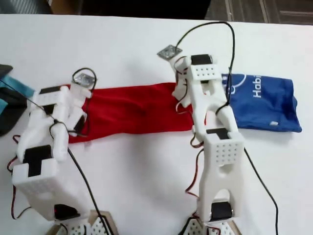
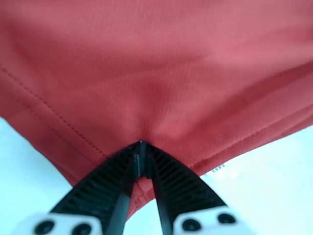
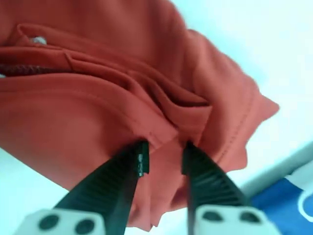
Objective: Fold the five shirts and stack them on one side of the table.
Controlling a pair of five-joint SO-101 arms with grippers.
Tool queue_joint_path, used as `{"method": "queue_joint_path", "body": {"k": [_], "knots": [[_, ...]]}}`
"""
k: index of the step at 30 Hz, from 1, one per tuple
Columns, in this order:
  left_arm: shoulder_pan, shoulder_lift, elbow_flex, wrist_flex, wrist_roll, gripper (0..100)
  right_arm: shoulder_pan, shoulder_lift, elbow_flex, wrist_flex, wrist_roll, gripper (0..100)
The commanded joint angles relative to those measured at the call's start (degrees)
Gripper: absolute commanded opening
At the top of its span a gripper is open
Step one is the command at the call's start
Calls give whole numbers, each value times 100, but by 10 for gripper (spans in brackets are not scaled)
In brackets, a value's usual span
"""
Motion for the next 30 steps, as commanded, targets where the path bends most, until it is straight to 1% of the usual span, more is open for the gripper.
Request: {"method": "queue_joint_path", "body": {"k": [1, 7, 14, 18, 20, 26, 30], "knots": [[-88, 0, 31, -123, 26, 27, 101, -48, -229, -180, -53, 18], [-88, 0, 31, -123, 26, 27, 84, -48, -229, -189, -53, 37], [-88, 0, 31, -123, 26, 27, 110, -48, -237, -400, 0, 19], [-88, 0, 31, -123, 26, 27, 127, -57, -246, -681, 422, 22], [-88, 0, 31, -123, 26, 27, 127, -101, -255, -734, 466, 21], [-88, 0, 31, -123, 26, 27, 163, -75, -888, -426, 484, 21], [-88, 0, 31, -123, 26, 27, 48, -48, -1442, -57, 484, 21]]}}
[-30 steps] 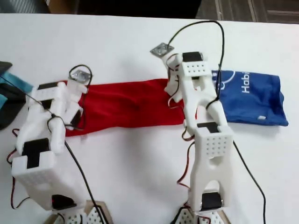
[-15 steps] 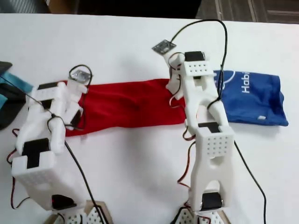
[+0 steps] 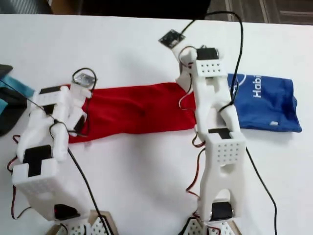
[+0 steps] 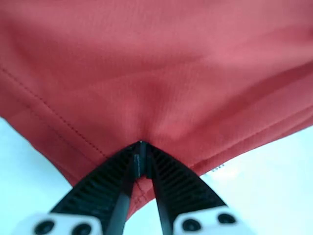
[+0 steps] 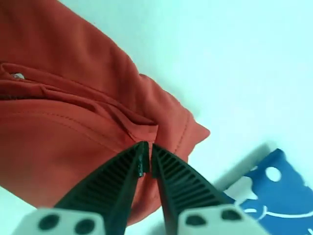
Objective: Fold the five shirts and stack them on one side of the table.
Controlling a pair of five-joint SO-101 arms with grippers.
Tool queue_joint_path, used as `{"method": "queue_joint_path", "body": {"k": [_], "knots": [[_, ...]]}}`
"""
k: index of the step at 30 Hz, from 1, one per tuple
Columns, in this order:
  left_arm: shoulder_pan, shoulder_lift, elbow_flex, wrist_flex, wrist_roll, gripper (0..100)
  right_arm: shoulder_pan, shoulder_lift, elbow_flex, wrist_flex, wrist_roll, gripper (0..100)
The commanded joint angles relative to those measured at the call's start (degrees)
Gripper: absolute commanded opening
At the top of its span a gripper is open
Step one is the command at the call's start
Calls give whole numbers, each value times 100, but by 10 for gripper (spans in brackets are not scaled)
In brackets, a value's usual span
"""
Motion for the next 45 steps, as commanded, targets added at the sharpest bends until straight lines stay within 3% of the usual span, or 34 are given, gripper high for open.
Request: {"method": "queue_joint_path", "body": {"k": [1, 7, 13, 24, 36, 40, 45], "knots": [[-88, 0, 31, -123, 26, 27, -48, -40, -563, 295, 26, 21], [-88, 0, 31, -123, 26, 27, -57, -40, -185, 1015, -26, 36], [-88, 0, 31, -123, 26, 27, -40, -48, 396, 1156, -431, 173], [-88, 0, 31, -123, 26, 27, -558, -31, 448, 971, -466, 149], [-88, 0, 31, -123, 26, 27, -356, 743, 387, 541, -457, 143], [-88, 0, 31, -123, 26, 27, -356, 673, 70, 629, -440, 28], [-88, 0, 31, -123, 26, 27, -277, 655, -721, 919, -422, 20]]}}
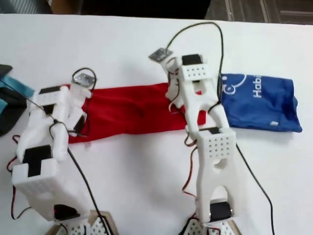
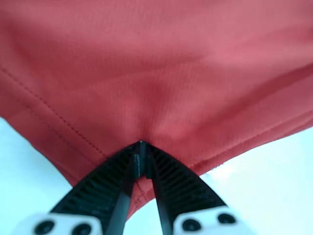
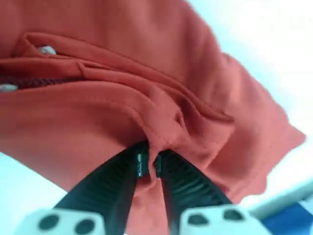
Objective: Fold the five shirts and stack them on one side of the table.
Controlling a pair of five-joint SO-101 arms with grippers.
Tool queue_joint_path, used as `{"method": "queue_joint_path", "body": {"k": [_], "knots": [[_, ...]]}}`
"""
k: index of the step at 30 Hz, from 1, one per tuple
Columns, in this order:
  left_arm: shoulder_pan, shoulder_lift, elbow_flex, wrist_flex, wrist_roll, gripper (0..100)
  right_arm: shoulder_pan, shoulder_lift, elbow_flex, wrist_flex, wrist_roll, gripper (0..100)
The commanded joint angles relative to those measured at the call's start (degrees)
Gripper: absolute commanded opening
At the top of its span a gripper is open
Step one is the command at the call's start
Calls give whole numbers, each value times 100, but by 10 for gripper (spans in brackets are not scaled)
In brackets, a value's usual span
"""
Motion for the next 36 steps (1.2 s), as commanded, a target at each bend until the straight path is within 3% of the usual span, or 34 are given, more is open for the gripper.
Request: {"method": "queue_joint_path", "body": {"k": [1, 9, 16, 21, 25, 28, 36], "knots": [[-88, 0, 31, -123, 26, 27, 127, -66, -633, 189, 18, 20], [-88, 0, 31, -123, 26, 27, 127, 418, -897, 163, 510, 31], [-88, 0, 31, -123, 26, 27, 127, 295, -1231, 435, 501, 236], [-88, 0, 31, -123, 26, 27, 163, -303, -1433, 681, 501, 193], [-88, 0, 31, -123, 26, 27, 224, -787, -853, 690, 369, 17], [-88, 0, 31, -123, 26, 27, 295, -1138, -229, 690, 35, 21], [-88, 0, 22, -123, 26, 27, 127, -1657, 1134, 347, 18, 22]]}}
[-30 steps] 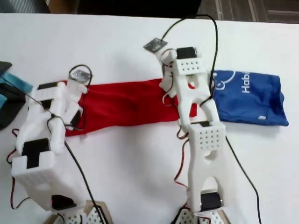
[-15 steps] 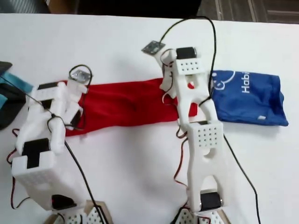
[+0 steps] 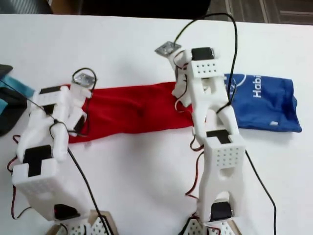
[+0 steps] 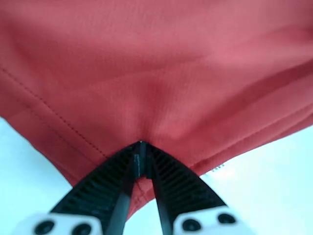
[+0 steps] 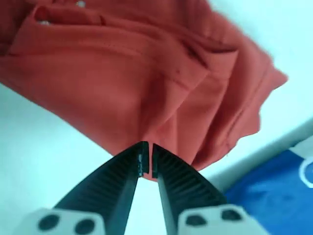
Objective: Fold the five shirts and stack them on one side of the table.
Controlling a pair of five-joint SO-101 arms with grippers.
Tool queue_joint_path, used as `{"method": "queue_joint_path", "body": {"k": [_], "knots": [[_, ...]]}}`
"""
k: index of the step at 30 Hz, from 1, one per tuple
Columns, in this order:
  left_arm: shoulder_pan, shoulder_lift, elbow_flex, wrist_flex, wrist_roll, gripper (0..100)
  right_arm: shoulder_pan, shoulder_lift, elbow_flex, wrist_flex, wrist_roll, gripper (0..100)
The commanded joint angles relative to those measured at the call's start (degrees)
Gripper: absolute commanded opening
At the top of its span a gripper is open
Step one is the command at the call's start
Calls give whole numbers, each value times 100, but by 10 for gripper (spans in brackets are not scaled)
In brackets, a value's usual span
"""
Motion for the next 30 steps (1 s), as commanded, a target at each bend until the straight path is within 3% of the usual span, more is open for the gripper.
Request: {"method": "queue_joint_path", "body": {"k": [1, 20, 25, 30], "knots": [[-88, 0, 22, -123, 26, 27, 22, -444, 290, -365, -35, 22], [-88, 0, 40, -123, 26, 27, 963, -453, 1626, -2607, 484, 22], [-88, 0, 40, -123, 35, 27, 989, -523, 1618, -2571, 466, 22], [-88, -9, 13, -105, 70, 27, 822, -901, 1213, -1903, 440, 22]]}}
